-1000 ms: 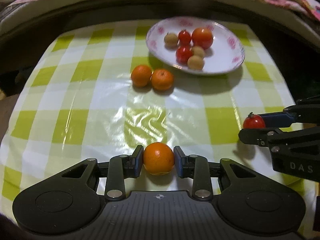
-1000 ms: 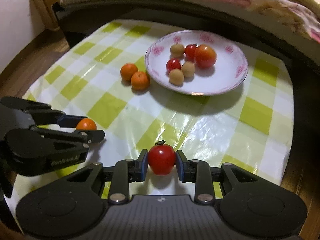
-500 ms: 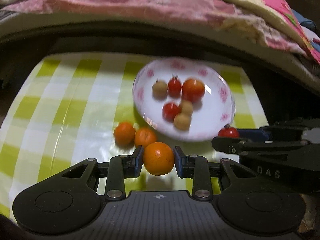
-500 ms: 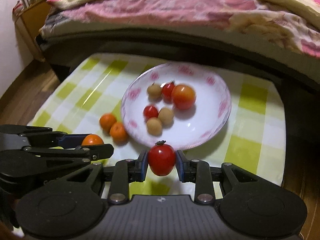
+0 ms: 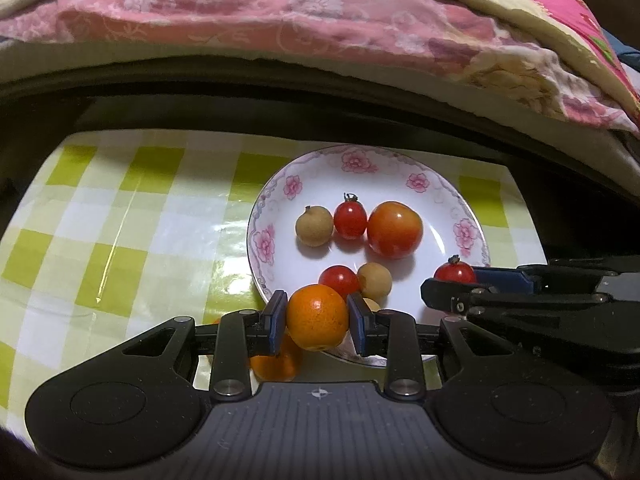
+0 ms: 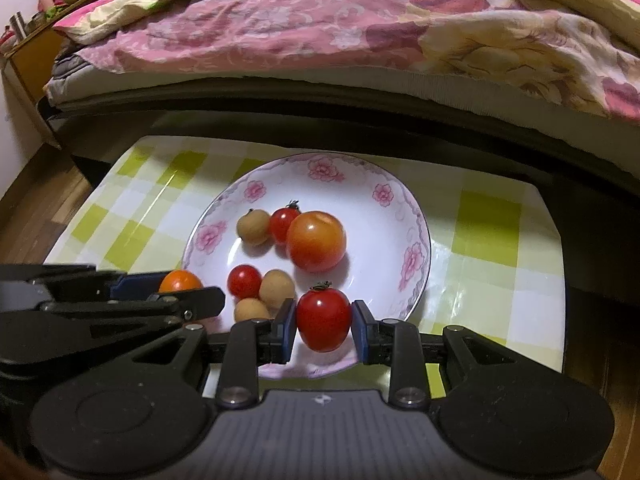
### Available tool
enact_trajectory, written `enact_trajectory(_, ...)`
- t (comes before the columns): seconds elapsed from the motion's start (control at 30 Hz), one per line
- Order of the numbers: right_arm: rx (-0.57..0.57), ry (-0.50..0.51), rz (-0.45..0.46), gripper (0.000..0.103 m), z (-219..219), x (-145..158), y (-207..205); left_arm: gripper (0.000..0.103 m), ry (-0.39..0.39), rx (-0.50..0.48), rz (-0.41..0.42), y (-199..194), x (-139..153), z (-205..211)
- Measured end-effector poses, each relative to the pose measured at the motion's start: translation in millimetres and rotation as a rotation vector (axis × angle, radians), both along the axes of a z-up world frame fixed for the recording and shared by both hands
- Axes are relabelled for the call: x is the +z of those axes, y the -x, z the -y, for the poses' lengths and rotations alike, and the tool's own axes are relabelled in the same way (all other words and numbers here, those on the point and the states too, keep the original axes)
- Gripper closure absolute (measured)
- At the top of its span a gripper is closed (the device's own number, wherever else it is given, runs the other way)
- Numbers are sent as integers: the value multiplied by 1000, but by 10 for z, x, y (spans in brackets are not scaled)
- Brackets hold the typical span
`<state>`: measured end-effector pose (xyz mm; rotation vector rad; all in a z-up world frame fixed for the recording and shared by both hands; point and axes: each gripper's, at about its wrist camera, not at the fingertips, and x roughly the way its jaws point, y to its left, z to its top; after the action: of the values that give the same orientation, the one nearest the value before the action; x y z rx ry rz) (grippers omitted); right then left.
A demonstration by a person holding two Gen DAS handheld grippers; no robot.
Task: Organize fruits
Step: 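Carry the mandarin and red tomato over the plate and release both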
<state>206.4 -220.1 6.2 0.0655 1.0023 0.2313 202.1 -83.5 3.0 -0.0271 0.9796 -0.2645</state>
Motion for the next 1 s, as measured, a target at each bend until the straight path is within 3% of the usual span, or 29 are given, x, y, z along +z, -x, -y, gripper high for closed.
enact_trajectory(0.43, -41, -35, 11, 66, 25, -13, -89, 61, 15, 7, 21, -32, 57, 6)
enact_trajectory(0.77, -75, -45, 34, 66, 79, 57, -59, 51, 1, 21, 68, 9, 190, -45)
enact_trajectory(1.0, -77, -49, 41, 66, 74, 88, -30, 50, -2, 30, 70, 19, 221, -102)
